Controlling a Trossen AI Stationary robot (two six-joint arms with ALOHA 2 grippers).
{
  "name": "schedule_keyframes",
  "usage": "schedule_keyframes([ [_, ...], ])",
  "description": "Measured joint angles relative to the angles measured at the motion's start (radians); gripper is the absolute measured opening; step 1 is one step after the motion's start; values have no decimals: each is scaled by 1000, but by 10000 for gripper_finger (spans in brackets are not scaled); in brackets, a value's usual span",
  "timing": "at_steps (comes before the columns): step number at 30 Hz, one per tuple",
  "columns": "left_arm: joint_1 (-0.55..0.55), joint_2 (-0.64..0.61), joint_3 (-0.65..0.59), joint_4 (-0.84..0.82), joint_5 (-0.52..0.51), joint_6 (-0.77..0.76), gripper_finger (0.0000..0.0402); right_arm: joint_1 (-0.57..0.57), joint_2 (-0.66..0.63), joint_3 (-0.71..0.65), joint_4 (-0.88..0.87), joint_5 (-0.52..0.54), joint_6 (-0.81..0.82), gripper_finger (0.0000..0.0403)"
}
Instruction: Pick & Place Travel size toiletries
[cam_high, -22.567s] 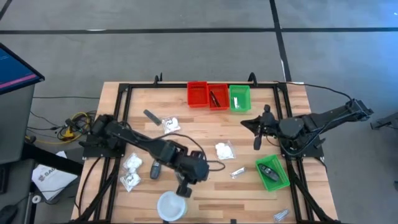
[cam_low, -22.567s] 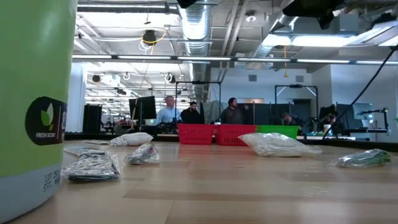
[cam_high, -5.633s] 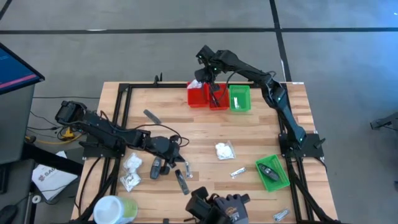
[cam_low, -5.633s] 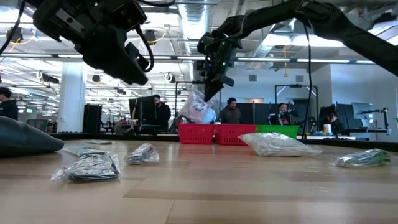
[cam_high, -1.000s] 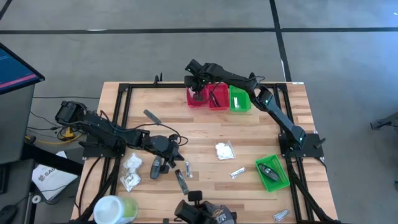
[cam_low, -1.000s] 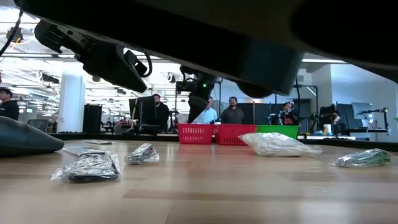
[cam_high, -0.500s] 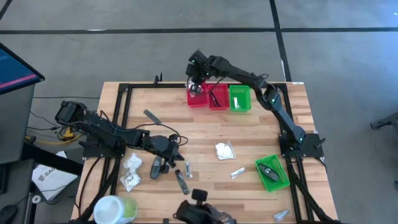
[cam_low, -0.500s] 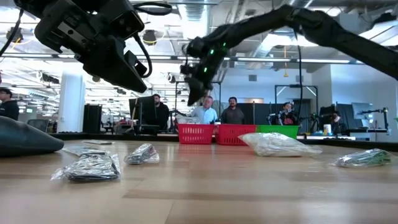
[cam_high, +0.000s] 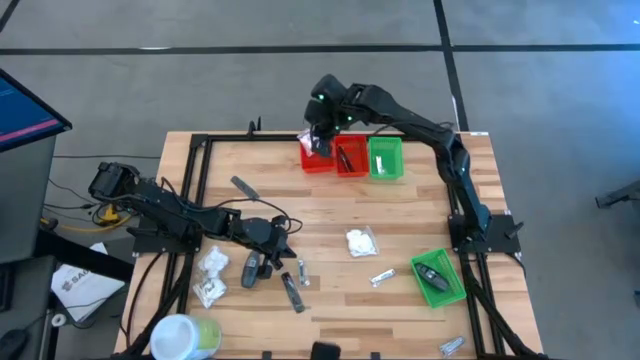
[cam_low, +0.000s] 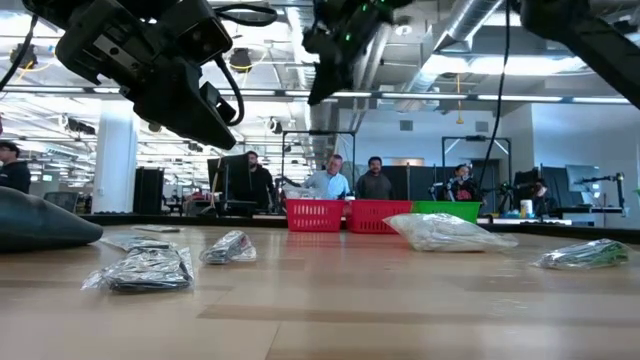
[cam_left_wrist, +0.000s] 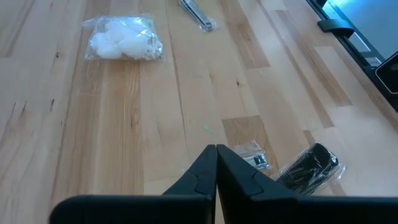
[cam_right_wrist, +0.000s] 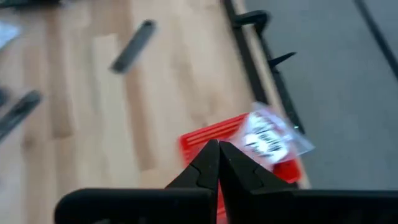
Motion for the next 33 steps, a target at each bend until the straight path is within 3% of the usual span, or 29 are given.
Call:
schedule_keyframes([
  [11, 0, 0, 0, -4, 0, -19, 1, 171, -20, -22, -141, 6, 68, 0],
  [15, -5, 0, 0, -12, 19, -22, 1, 242, -18, -73, -139, 63, 108, 0],
  [21, -5, 0, 0, -24, 28, -41, 1, 341, -52, -220, -69, 100, 159, 0],
  [26, 0, 0, -4, -32, 20, -41, 1, 413, -147, -407, 100, 111, 190, 0],
  [29, 12, 0, -4, -33, -59, -63, 1, 439, -227, -548, 220, 123, 233, 0],
  [33, 32, 0, -4, -128, -369, -162, 1, 472, -380, -761, 386, 222, 316, 0],
])
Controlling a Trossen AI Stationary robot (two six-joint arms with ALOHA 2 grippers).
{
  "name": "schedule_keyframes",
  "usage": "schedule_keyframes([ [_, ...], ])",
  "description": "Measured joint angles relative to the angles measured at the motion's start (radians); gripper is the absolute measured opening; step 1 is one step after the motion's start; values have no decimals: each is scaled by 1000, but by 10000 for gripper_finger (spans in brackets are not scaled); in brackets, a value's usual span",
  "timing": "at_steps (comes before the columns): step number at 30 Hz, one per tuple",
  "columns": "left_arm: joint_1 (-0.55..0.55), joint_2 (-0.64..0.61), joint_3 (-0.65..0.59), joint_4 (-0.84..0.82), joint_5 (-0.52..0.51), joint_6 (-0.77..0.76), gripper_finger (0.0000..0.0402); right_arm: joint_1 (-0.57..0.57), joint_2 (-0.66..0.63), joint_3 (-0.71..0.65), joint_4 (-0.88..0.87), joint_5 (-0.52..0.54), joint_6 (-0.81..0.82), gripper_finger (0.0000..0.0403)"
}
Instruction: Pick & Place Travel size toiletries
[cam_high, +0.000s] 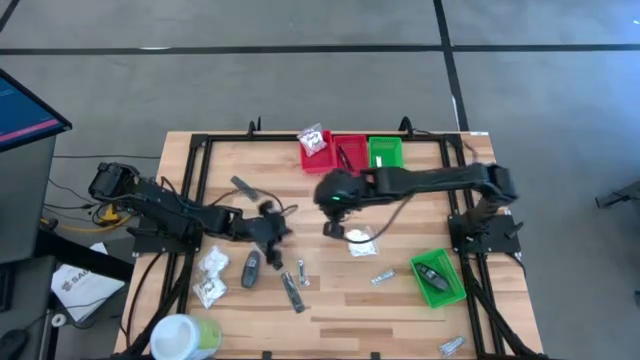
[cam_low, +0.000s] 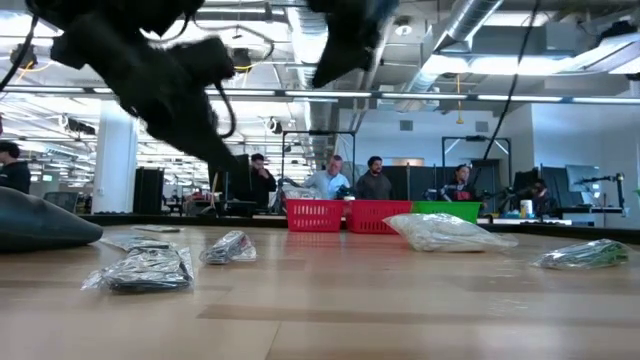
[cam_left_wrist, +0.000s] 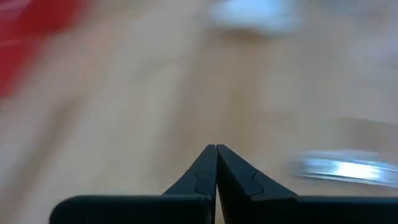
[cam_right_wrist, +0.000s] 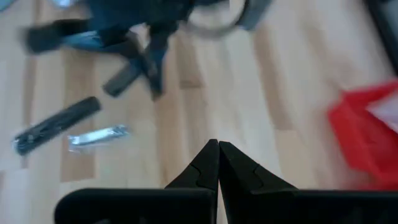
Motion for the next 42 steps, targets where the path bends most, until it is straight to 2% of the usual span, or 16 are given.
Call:
schedule_keyframes([
  [2, 29, 0, 0, -87, -140, -96, 1, 20, -86, -122, 106, 39, 37, 0],
  [4, 83, 0, 0, -152, -193, -194, 1, 43, -175, -248, 218, 58, 68, 0],
  [9, 239, 0, 0, -268, -208, -340, 1, 96, -366, -527, 522, 73, 115, 0],
  [14, 385, 0, 0, -394, -198, -423, 1, 146, -462, -688, 720, 84, 127, 0],
  [18, 430, 0, -1, -426, -193, -426, 1, 178, -486, -729, 791, 120, 112, 0],
  [25, 426, 2, -1, -434, -143, -432, 1, 189, -486, -730, 804, 144, 104, 0],
  [31, 432, 86, -1, -446, -123, -452, 1, 193, -461, -730, 823, 146, 108, 0],
  [37, 468, 184, 12, -391, -111, -434, 1, 187, -432, -730, 828, 146, 107, 0],
  [42, 424, 167, 15, -352, -26, -419, 1, 177, -432, -730, 822, 146, 104, 0],
])
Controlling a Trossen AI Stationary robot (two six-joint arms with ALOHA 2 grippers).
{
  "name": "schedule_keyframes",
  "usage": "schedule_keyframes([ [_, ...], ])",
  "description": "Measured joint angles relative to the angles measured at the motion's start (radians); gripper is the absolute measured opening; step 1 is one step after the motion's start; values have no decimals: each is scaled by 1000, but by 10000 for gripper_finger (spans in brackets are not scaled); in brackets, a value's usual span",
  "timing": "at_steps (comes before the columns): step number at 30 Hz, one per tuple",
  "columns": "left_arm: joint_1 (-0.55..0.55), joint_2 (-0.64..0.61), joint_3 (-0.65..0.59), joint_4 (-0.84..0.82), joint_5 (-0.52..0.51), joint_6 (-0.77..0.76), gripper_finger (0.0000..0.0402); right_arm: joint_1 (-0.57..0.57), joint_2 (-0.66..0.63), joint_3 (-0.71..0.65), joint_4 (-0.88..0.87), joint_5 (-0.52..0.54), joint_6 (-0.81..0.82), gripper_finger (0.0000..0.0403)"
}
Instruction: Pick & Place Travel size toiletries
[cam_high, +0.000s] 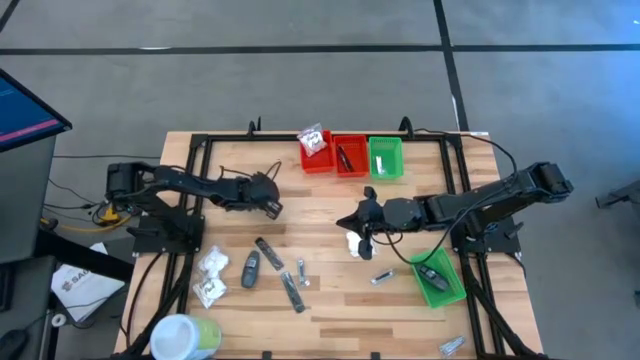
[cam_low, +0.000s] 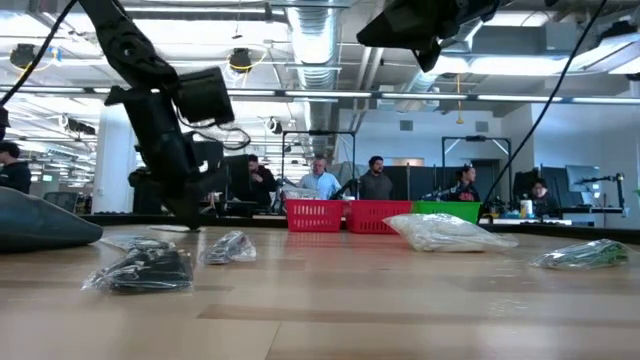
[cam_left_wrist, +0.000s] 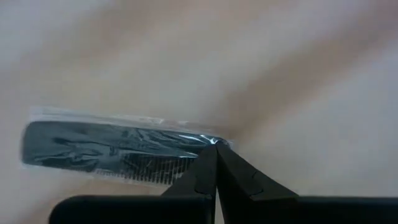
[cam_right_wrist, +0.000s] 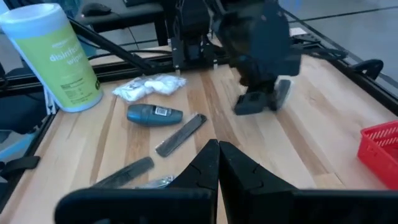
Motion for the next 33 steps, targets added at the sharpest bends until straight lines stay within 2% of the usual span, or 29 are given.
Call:
schedule_keyframes([
  [5, -89, -48, -1, 69, 184, 5, 1, -10, 0, 0, -30, 1, -3, 0],
  [9, -188, -71, -6, 196, 263, 47, 1, -24, 0, 0, -54, 2, 4, 0],
  [12, -251, -125, 1, 301, 247, 115, 1, -33, 0, 0, -67, 3, 20, 0],
  [19, -262, -202, -2, 80, 112, 33, 1, -30, 0, 0, -90, 4, 23, 0],
  [25, -223, -112, -1, 66, 134, 7, 1, -30, 0, 0, -89, 4, 23, 0],
  [33, -219, 70, 53, 258, 287, 39, 1, -30, 1, 0, -99, 4, 23, 0],
])
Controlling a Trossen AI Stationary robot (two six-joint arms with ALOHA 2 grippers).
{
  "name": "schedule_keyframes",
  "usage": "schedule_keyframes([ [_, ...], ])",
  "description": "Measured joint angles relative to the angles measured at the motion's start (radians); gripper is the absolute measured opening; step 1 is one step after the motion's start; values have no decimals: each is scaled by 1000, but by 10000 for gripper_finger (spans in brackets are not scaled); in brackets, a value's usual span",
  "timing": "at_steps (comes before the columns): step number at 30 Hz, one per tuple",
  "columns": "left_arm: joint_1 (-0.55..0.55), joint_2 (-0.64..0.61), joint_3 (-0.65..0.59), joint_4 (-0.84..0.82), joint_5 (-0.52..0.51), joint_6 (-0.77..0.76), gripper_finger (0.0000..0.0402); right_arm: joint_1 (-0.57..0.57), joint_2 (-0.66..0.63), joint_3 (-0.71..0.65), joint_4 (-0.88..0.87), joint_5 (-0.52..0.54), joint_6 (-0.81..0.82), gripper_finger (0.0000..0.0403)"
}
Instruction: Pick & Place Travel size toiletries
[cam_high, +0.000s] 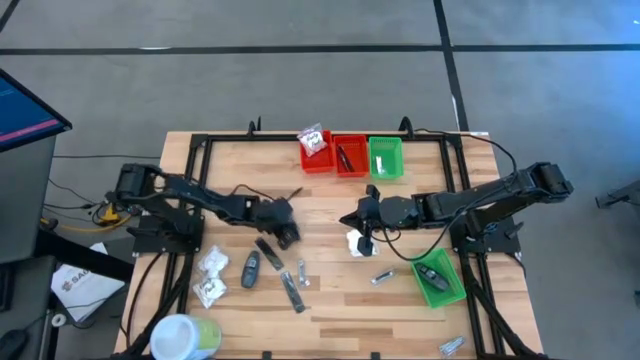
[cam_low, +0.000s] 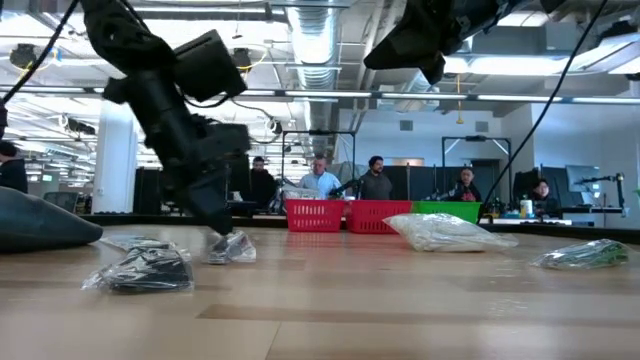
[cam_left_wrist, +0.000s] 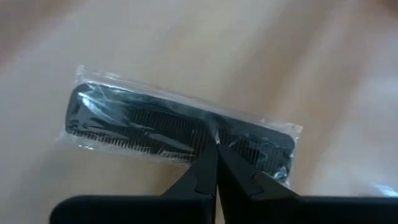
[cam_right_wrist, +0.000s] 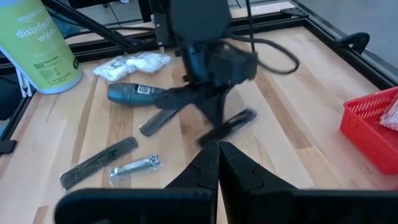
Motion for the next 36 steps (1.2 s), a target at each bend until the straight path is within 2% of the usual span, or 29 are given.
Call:
schedule_keyframes([
  [5, -57, 74, 57, 152, 129, 80, 1, 0, 0, 0, -21, 0, 1, 0],
  [11, -101, 43, 99, 176, 111, 164, 1, 1, 47, 0, -46, -1, 44, 0],
  [15, -104, 44, 98, 164, 159, 164, 1, 1, 150, 1, -28, -29, 64, 0],
  [19, -114, 81, 98, 167, 183, 164, 1, 1, 223, 0, -9, -7, 109, 0],
  [27, -124, 215, 183, 174, 241, 187, 1, 16, 191, 0, -19, 3, 124, 0],
  [32, -130, 303, 291, 175, 245, 208, 1, 30, 180, 0, -27, 22, 122, 0],
  [36, -117, 340, 376, 181, 158, 214, 1, 33, 182, 0, -52, 23, 122, 0],
])
